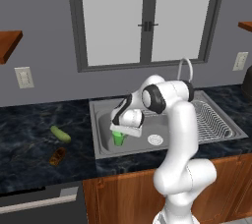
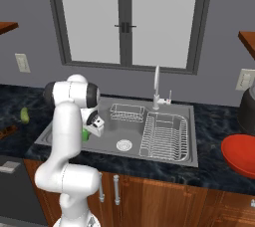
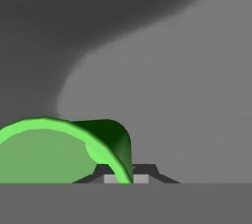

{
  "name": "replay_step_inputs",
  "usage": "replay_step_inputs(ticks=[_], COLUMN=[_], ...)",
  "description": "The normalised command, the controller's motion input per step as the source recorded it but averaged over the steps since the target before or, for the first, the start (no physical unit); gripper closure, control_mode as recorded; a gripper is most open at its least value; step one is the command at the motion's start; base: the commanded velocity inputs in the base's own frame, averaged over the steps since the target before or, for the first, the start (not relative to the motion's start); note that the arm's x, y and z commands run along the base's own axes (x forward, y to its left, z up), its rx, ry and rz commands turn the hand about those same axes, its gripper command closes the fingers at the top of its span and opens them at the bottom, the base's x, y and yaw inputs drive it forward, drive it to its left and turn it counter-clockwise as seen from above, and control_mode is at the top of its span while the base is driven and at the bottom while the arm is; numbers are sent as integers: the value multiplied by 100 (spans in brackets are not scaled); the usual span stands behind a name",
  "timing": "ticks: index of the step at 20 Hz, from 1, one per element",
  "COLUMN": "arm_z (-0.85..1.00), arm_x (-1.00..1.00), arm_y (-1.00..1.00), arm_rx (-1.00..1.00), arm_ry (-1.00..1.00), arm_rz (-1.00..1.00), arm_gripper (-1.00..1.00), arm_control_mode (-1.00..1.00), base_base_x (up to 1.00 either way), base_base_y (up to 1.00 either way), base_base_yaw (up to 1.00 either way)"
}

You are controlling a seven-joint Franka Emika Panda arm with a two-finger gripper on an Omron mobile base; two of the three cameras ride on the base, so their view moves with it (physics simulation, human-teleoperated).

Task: Remove the cucumber and sweet potato from the sink. Then move the bowl and cup from the counter to the sink for washing.

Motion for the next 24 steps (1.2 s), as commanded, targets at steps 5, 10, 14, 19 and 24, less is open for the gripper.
replay_step_inputs(ticks=[5,10,14,19,24], arm_z=[-26,-25,-23,-22,-22], arm_x=[24,26,24,17,2], arm_y=[7,7,8,8,12], arm_rx=[0,0,0,0,0], arm_ry=[0,0,0,-1,-2], arm_rz=[0,0,0,0,0], arm_gripper=[100,100,100,100,100], arm_control_mode=[-100,-100,-100,-100,-100], base_base_x=[0,0,0,0,0], base_base_y=[0,0,0,0,0], base_base_yaw=[0,0,0,0,0])
